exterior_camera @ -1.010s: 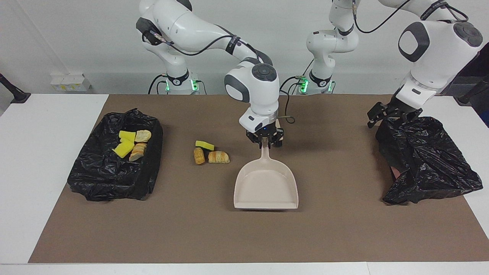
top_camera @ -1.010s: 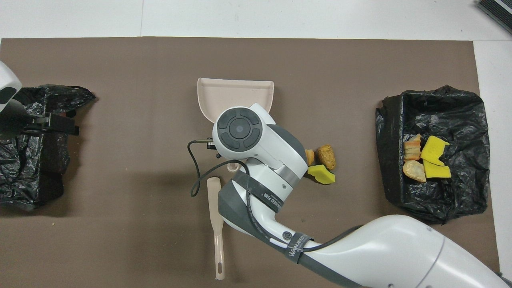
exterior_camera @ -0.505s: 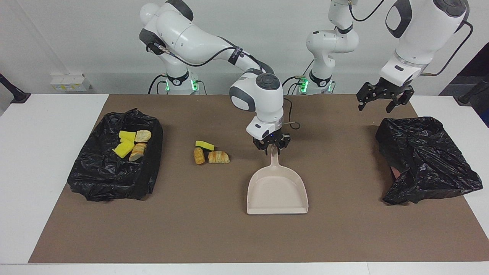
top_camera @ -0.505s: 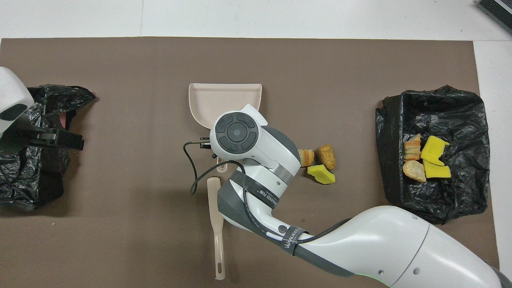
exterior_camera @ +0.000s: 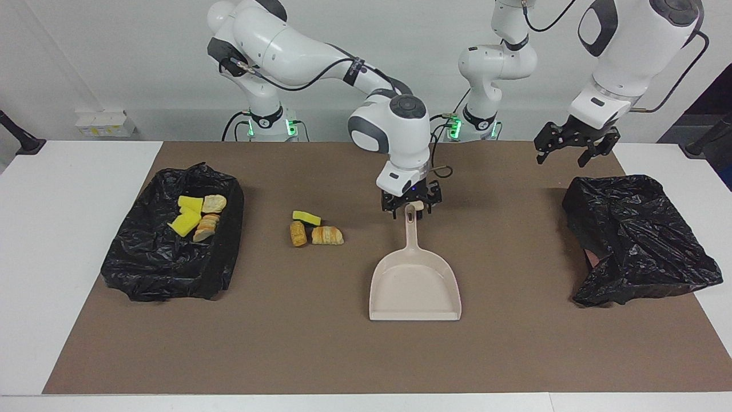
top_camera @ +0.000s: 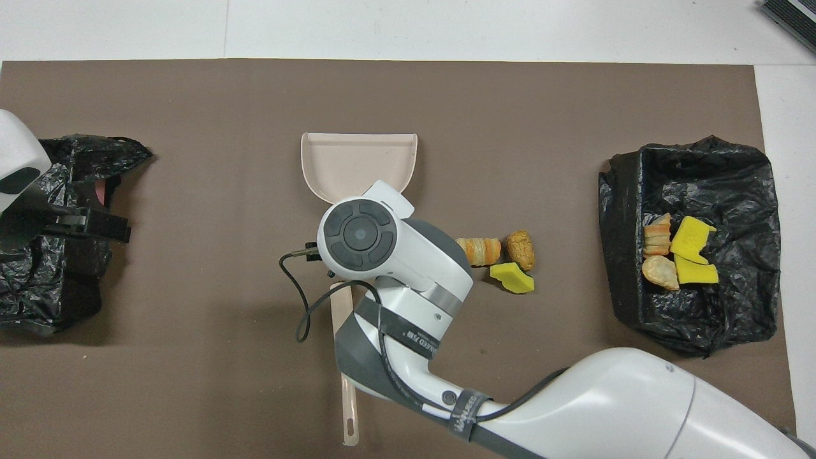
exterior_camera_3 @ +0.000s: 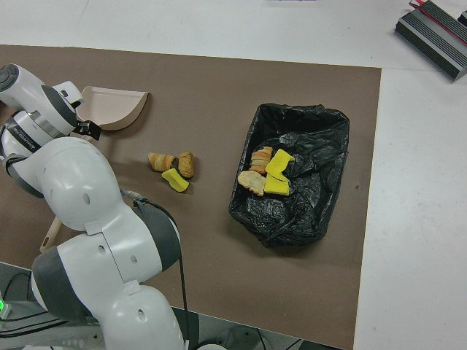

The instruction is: Sweep and dump trash in bin

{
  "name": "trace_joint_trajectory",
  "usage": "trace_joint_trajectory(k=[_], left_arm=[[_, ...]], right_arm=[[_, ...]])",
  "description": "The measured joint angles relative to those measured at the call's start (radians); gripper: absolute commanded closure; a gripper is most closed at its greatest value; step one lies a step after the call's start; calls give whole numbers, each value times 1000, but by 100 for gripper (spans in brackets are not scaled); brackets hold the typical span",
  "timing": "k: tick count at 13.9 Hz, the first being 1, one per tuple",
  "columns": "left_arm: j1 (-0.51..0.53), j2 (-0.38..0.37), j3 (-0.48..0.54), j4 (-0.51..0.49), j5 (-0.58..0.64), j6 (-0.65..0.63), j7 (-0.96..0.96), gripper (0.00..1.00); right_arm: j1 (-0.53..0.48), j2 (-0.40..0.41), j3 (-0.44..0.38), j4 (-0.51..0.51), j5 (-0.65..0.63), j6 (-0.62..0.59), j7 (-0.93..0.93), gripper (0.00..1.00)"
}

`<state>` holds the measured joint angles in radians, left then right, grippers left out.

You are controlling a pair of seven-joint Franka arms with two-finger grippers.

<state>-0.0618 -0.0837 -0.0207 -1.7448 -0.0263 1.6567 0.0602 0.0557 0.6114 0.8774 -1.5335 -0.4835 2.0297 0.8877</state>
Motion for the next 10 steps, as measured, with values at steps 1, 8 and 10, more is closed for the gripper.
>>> trace_joint_trajectory(k=[1, 8, 10], left_arm=[[0, 0, 0, 0, 0, 0, 0, 0], [-15, 1, -6, 2, -15, 5, -1, 0], [-52, 14, -7, 1, -22, 29, -8, 0]], right_arm=[[-13, -35, 31, -27, 16, -33, 1, 0], [-23, -170, 116, -372, 119, 75, 51, 0], [-25, -172, 118, -438, 119, 127, 65, 0]])
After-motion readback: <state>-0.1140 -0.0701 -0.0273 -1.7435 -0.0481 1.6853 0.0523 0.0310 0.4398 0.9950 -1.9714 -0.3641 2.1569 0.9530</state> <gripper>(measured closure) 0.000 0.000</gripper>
